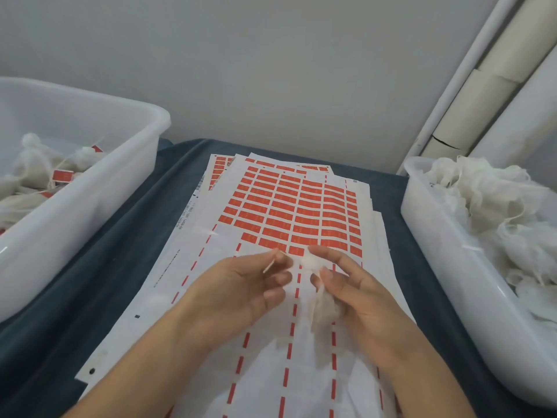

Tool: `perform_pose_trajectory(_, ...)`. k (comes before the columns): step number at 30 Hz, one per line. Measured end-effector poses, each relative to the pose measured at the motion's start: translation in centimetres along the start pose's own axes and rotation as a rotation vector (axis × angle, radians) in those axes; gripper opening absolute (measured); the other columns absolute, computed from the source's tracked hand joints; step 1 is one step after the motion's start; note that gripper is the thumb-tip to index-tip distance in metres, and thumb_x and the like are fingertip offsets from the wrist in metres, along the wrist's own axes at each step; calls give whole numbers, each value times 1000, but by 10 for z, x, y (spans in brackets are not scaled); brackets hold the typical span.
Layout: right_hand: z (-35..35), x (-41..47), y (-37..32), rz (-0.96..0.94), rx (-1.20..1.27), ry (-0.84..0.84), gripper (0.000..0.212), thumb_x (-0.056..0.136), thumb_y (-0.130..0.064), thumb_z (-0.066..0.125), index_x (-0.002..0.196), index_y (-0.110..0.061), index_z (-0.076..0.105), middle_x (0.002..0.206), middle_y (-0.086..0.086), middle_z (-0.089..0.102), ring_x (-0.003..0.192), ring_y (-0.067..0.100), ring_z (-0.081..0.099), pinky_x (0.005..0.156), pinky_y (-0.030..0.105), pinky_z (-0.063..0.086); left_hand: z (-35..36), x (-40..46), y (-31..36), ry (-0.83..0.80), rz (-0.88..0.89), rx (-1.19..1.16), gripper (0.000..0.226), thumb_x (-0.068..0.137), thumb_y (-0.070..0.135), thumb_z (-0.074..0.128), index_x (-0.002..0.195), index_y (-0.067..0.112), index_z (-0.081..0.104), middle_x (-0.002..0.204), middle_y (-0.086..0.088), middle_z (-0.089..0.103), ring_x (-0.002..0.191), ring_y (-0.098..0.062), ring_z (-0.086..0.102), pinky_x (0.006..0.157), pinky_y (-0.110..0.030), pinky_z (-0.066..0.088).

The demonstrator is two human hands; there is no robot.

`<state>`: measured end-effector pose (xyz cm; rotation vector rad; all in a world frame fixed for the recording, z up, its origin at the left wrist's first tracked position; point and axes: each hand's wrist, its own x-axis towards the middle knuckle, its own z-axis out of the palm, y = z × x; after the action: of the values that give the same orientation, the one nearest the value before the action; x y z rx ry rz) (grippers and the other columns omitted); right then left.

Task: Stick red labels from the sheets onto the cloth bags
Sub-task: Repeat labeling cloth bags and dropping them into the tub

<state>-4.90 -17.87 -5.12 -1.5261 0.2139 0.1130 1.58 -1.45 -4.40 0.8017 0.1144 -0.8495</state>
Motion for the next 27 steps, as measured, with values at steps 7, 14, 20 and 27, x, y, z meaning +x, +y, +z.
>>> perform_pose_trajectory(7, 3, 4, 4, 22, -77, -72, 42, 75, -43, 57, 114, -56, 49, 90, -40, 61, 86, -17, 60, 68, 11, 47, -7, 5, 4, 33, 253, -149, 18, 69, 12, 59, 85, 8, 65, 78, -9, 68, 68, -20, 69, 59, -32, 56)
perform_pose_trajectory(14, -24, 7, -2, -34, -431, 476, 34, 74, -59, 57, 104, -45, 56, 120, -23, 57, 97, 0, 59, 79, 25, 51, -2, -5, 7, 90, 598, 359, 26, 79, 41, 50, 92, 19, 56, 58, 6, 58, 46, -8, 53, 46, -13, 45)
perform_pose_trajectory(20, -37, 11, 8, 140, -902, 518, 70, 77, -66, 45, 139, -36, 30, 140, -9, 46, 123, 20, 50, 99, 42, 42, -11, 12, -5, 389, 775, 1557, 52, 71, 69, 37, 122, 59, 31, 90, 25, 56, 77, 6, 53, 71, -6, 40)
perform_pose_trajectory(27, -31, 9, 4, 103, -874, 445, 72, 76, -63, 52, 138, -40, 25, 144, -11, 39, 128, 17, 44, 103, 41, 38, -12, 30, -38, 265, 596, 2023, 57, 86, 66, 34, 137, 39, 33, 118, 15, 45, 97, -1, 39, 75, -19, 35)
